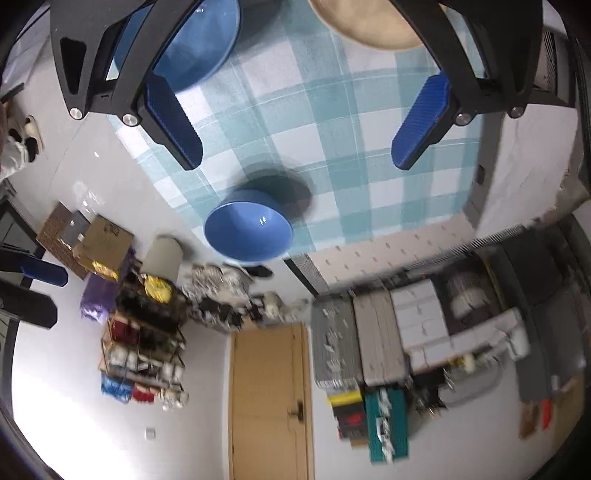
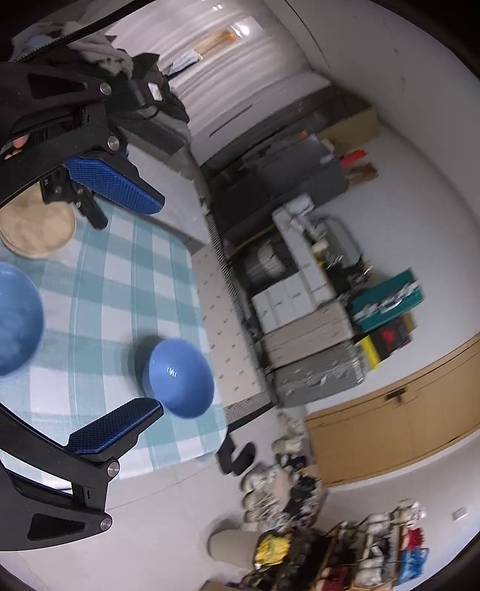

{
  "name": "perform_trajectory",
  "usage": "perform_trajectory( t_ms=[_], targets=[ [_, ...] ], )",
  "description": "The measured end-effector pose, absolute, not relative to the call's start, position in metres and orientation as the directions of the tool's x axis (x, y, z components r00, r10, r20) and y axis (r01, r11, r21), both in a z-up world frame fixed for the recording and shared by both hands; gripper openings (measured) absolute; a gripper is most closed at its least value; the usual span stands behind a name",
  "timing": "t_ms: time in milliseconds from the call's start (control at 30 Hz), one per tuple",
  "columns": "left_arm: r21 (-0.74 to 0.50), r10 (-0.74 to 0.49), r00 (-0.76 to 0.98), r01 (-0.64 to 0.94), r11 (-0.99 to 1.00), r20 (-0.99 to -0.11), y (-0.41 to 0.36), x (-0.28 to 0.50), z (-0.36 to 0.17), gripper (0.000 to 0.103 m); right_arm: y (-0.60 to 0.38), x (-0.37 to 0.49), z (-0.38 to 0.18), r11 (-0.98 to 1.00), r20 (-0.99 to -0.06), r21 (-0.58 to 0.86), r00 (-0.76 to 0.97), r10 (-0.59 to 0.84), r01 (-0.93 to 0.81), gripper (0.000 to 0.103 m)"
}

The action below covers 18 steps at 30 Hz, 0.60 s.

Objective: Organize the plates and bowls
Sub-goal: 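Withdraw both open tools and move them toward the last blue bowl, then grasp the last blue bowl rim with the left tool while the right tool grasps it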

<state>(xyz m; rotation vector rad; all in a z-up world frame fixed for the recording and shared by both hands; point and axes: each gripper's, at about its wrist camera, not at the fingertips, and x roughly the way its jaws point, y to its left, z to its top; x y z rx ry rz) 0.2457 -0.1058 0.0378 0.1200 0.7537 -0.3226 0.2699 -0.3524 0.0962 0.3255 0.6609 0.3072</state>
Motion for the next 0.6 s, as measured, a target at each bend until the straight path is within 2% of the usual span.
perform_trajectory(
  t_ms=[100,200,333,600],
  targets=[
    [-0.048,-0.255,0.589,0.344,0.938,-0.767,-0.115,0.293,0.017,0.103,-0.364,0.315,0.078,0.903,-0.611,0.407,0.695,0.380,-0.136,0.101],
    [-0.074,-0.249,0.521,0.332,0.940,-0.816,-0.124,0.332,-0.003,0.103,-0.372,0.354,0.055,0.906,-0.670,0.409,0.639,0.377,-0.106,0.101],
    [-0.168,-0.303,0.404,0.337,0.926,-0.863,-0.138,0.378,-0.025,0.103,-0.382,0.405,0.011,0.929,-0.763,0.367,0.557,0.328,-0.044,0.101],
    [-0.146,-0.263,0.323,0.345,0.927,-0.909,-0.173,0.439,-0.063,0.102,-0.396,0.455,-0.051,0.941,-0.837,0.339,0.462,0.294,0.016,0.101]
  ],
)
